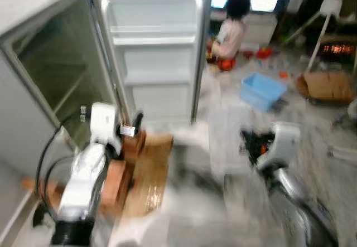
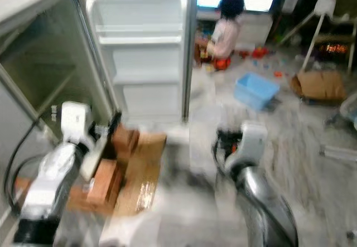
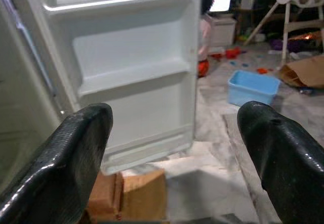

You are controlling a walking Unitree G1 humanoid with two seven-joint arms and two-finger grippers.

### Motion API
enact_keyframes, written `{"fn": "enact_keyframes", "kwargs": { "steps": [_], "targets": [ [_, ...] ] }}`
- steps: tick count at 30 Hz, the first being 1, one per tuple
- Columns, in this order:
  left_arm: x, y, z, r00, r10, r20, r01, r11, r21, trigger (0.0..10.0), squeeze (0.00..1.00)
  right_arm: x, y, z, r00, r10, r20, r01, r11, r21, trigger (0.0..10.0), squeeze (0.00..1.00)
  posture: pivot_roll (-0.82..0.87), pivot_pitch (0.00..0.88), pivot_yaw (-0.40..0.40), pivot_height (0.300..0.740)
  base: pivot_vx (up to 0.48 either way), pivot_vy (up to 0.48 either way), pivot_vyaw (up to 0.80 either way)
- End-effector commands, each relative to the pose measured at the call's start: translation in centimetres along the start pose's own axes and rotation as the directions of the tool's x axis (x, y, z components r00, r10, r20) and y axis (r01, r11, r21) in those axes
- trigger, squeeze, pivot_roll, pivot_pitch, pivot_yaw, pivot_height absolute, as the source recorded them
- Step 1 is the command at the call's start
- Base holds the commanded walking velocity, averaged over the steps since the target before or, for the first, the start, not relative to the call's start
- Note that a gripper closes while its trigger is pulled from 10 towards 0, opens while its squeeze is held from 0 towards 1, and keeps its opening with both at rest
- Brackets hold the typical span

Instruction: Restocking fridge

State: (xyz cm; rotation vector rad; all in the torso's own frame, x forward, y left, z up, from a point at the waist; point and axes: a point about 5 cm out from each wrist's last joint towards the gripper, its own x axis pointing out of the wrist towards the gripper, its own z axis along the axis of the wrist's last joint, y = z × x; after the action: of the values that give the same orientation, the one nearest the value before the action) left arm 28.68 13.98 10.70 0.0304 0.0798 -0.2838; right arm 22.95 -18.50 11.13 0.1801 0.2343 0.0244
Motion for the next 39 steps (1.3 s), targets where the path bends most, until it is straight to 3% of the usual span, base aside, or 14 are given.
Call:
{"fn": "enact_keyframes", "kwargs": {
  "steps": [1, 11, 25, 30, 39],
  "targets": [
    [-0.1, 1.4, 0.3, 0.999, 0.050, 0.003, -0.050, 0.998, 0.036, 10.0, 0.00, 0.4, 1.1, 0.5, 0.999, 0.034, 0.030, -0.034, 0.999, 0.008, 10.0, 0.00, -0.06, 0.000, 0.014, 0.740, 0.458, 0.000, 0.00],
    [-0.1, 1.2, 0.1, 0.998, 0.062, -0.004, -0.061, 0.994, 0.092, 10.0, 0.00, 0.5, 1.2, 0.5, 0.999, 0.036, 0.039, -0.037, 0.999, 0.011, 10.0, 0.00, -0.06, 0.000, 0.018, 0.740, 0.478, 0.000, 0.00],
    [-0.1, 1.1, -0.2, 0.997, 0.082, -0.012, -0.080, 0.993, 0.086, 10.0, 0.00, 0.9, 1.5, 0.4, 0.998, 0.048, 0.045, -0.048, 0.999, 0.004, 10.0, 0.00, -0.04, 0.000, 0.011, 0.740, 0.480, 0.000, 0.00],
    [0.1, 0.8, 0.2, 0.995, 0.095, -0.010, -0.094, 0.993, 0.075, 10.0, 0.00, 2.0, 1.8, 0.9, 0.996, 0.067, 0.063, -0.067, 0.998, -0.002, 10.0, 0.00, -0.01, 0.000, 0.005, 0.740, 0.466, 0.000, 0.00],
    [-1.0, 0.8, 2.0, 0.991, 0.128, 0.044, -0.130, 0.989, 0.068, 10.0, 0.00, 4.3, 2.3, 2.4, 0.989, 0.093, 0.116, -0.092, 0.996, -0.011, 10.0, 0.00, 0.06, 0.000, -0.012, 0.740, 0.000, 0.000, 0.00]
  ]
}}
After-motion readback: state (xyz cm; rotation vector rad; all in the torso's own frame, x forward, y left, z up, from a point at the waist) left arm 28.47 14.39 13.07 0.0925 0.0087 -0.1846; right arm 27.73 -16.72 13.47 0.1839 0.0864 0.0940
